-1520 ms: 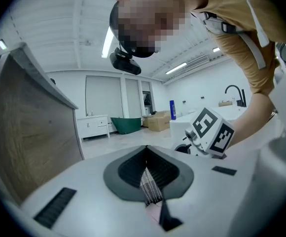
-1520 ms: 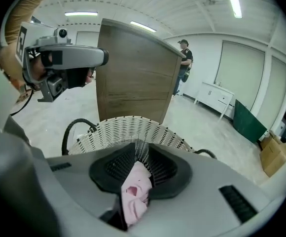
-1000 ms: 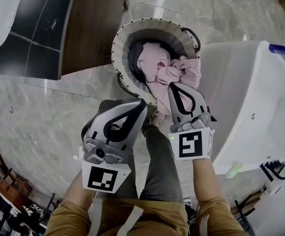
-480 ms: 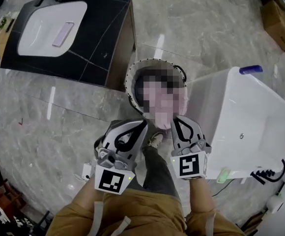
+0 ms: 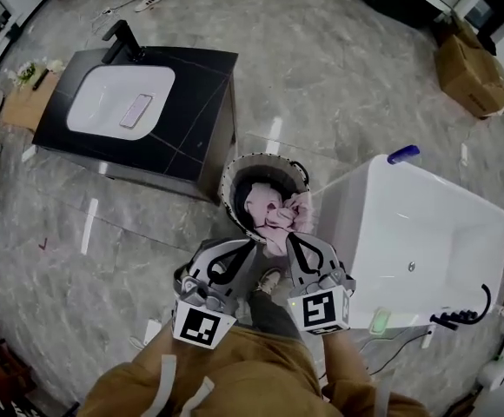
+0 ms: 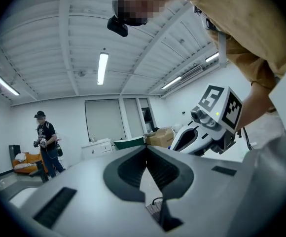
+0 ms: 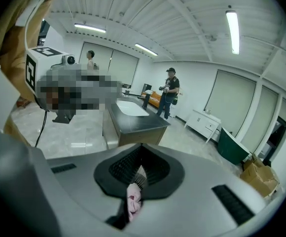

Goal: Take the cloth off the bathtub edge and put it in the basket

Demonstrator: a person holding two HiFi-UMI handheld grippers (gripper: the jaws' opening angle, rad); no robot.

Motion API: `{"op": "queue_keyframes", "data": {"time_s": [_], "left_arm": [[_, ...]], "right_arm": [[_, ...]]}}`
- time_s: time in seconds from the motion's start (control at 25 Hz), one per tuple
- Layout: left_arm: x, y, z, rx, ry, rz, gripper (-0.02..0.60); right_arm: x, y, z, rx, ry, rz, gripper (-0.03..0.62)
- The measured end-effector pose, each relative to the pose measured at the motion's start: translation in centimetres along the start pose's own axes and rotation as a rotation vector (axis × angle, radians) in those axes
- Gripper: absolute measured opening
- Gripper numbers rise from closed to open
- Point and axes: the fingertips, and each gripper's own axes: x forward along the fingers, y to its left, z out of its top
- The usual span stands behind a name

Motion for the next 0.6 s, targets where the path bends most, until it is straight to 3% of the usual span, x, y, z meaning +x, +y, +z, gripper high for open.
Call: {"op": "queue_keyframes", "data": {"time_s": [0.36,0.6], "left_arm": [[-1.5,-0.3,5.2,0.038,-0.064,-0.012,0.006],[-1.9,0.2,6.6,0.065,-0.09,-0.02,0.006]], "right_arm": [[-5.8,-0.8,3.7,0.009,-0.03,-0.053,0.006],[-6.7,-1.2,5.0,0.002,-0.049,-0.086,0.006]]}}
